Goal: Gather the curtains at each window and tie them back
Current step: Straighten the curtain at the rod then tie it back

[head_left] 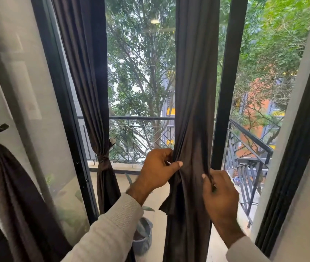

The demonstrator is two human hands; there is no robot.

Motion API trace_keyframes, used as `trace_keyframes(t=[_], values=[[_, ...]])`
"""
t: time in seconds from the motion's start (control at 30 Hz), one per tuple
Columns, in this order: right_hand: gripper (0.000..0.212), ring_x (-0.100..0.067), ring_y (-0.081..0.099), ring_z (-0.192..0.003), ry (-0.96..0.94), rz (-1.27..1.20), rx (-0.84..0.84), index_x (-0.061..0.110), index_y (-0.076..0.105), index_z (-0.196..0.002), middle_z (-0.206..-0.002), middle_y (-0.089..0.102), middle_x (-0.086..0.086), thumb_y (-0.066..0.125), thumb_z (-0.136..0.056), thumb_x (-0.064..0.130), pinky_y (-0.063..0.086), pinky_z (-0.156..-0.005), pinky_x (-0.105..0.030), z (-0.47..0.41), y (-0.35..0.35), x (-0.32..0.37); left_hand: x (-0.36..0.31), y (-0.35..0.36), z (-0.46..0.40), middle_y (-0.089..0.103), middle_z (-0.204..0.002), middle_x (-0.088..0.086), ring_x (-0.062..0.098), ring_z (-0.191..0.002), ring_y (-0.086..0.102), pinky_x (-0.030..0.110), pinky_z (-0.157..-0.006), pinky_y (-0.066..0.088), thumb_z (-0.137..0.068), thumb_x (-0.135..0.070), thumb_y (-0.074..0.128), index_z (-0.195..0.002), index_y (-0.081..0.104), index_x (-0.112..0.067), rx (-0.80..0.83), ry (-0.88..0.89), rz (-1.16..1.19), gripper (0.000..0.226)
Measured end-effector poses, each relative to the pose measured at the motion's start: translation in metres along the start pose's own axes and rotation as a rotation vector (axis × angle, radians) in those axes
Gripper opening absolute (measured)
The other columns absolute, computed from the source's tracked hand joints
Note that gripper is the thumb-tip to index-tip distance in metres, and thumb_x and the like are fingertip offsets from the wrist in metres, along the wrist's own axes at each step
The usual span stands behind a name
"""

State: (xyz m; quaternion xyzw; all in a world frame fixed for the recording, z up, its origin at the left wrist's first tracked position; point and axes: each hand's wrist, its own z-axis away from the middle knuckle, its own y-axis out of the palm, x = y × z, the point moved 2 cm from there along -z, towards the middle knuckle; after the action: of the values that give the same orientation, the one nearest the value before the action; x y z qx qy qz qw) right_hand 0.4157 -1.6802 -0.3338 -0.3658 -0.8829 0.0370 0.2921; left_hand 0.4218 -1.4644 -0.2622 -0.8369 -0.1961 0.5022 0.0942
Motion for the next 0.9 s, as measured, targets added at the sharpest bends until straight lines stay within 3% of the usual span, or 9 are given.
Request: trace_keyframes(t=[0.1, 0.17, 0.3, 0.37, 0.47, 0.6, 0.73, 0.83, 0.9], values=[[0.024, -0.030, 0.067, -0.088, -0.179, 0.101, 0.046, 0.009, 0.075, -0.118, -0.101, 0.067, -0.006, 0.059, -0.103, 0.018, 0.057, -0.079, -0.044, 0.014, 0.007, 0.012, -0.007, 0.007, 0.004, 0.080, -0.080, -0.009, 0.009, -0.069, 0.076, 0.034, -0.068, 0.063, -0.086, -0.033, 0.078, -0.089, 0.076, -0.023, -0.062, 0.076, -0.104, 0.010], [0.033, -0.031, 0.065, -0.088, -0.289, 0.163, 0.068, 0.004, 0.074, -0.126, -0.105, 0.070, -0.011, 0.052, -0.103, 0.016, 0.051, -0.083, -0.040, 0.018, 0.011, 0.016, -0.013, 0.011, 0.007, 0.076, -0.072, -0.012, -0.001, -0.062, 0.069, 0.022, -0.063, 0.055, -0.090, -0.024, 0.080, -0.082, 0.069, -0.031, -0.071, 0.118, -0.140, 0.015], [0.059, -0.037, 0.071, -0.091, -0.333, 0.101, 0.169, 0.001, 0.068, -0.136, -0.119, 0.070, -0.018, 0.023, -0.114, 0.033, 0.062, -0.083, -0.041, 0.023, 0.019, 0.017, -0.016, 0.017, 0.010, 0.080, -0.082, -0.004, 0.008, -0.071, 0.075, 0.026, -0.066, 0.058, -0.095, -0.019, 0.079, -0.092, 0.071, -0.025, 0.002, 0.170, -0.055, 0.010], [0.055, -0.040, 0.073, -0.095, -0.347, 0.067, 0.229, 0.001, 0.066, -0.139, -0.122, 0.070, -0.020, 0.028, -0.112, 0.031, 0.065, -0.085, -0.048, 0.023, 0.019, 0.017, -0.017, 0.016, 0.011, 0.082, -0.086, -0.004, 0.011, -0.076, 0.078, 0.027, -0.069, 0.060, -0.095, -0.025, 0.082, -0.099, 0.073, -0.020, 0.026, 0.170, -0.033, 0.011], [0.051, -0.037, 0.072, -0.106, -0.415, 0.017, 0.295, 0.006, 0.066, -0.140, -0.129, 0.068, -0.017, 0.043, -0.097, 0.021, 0.063, -0.092, -0.048, 0.015, 0.011, 0.011, -0.009, 0.012, 0.007, 0.083, -0.101, -0.006, 0.016, -0.088, 0.080, 0.043, -0.078, 0.067, -0.087, -0.038, 0.085, -0.116, 0.077, -0.020, 0.031, 0.127, -0.028, 0.035], [0.031, -0.022, 0.065, -0.112, -0.061, -0.230, 0.175, 0.021, 0.065, -0.134, -0.127, 0.060, 0.003, 0.055, -0.104, 0.018, 0.059, -0.092, -0.046, -0.001, 0.005, -0.001, 0.002, 0.008, 0.006, 0.083, -0.109, 0.001, 0.024, -0.100, 0.081, 0.053, -0.094, 0.064, -0.085, -0.022, 0.080, -0.114, 0.080, -0.022, 0.014, 0.047, 0.147, 0.028], [0.047, -0.015, 0.066, -0.120, 0.406, -0.439, 0.268, 0.031, 0.061, -0.135, -0.129, 0.069, 0.014, 0.080, -0.093, 0.019, 0.056, -0.099, -0.045, -0.021, 0.015, -0.027, 0.002, 0.005, 0.005, 0.082, -0.112, 0.010, 0.027, -0.102, 0.080, 0.048, -0.098, 0.061, -0.085, -0.011, 0.081, -0.115, 0.081, -0.014, 0.117, -0.006, 0.318, 0.030], [0.021, -0.016, 0.076, -0.093, 0.368, -0.434, 0.238, 0.035, 0.075, -0.100, -0.093, 0.079, 0.013, 0.081, -0.093, 0.016, 0.062, -0.086, -0.044, -0.022, 0.009, -0.026, 0.006, 0.001, 0.000, 0.083, -0.109, 0.002, 0.025, -0.101, 0.081, 0.052, -0.097, 0.063, -0.085, -0.018, 0.081, -0.116, 0.082, -0.015, 0.041, -0.001, 0.191, 0.031], [0.014, -0.011, 0.072, -0.084, 0.185, -0.287, 0.091, 0.033, 0.075, -0.095, -0.087, 0.074, 0.016, 0.078, -0.096, 0.019, 0.059, -0.081, -0.045, -0.012, 0.001, -0.013, 0.007, 0.001, -0.002, 0.084, -0.103, -0.006, 0.018, -0.094, 0.081, 0.049, -0.090, 0.066, -0.084, -0.027, 0.079, -0.114, 0.083, -0.018, -0.058, 0.021, 0.024, 0.031]])
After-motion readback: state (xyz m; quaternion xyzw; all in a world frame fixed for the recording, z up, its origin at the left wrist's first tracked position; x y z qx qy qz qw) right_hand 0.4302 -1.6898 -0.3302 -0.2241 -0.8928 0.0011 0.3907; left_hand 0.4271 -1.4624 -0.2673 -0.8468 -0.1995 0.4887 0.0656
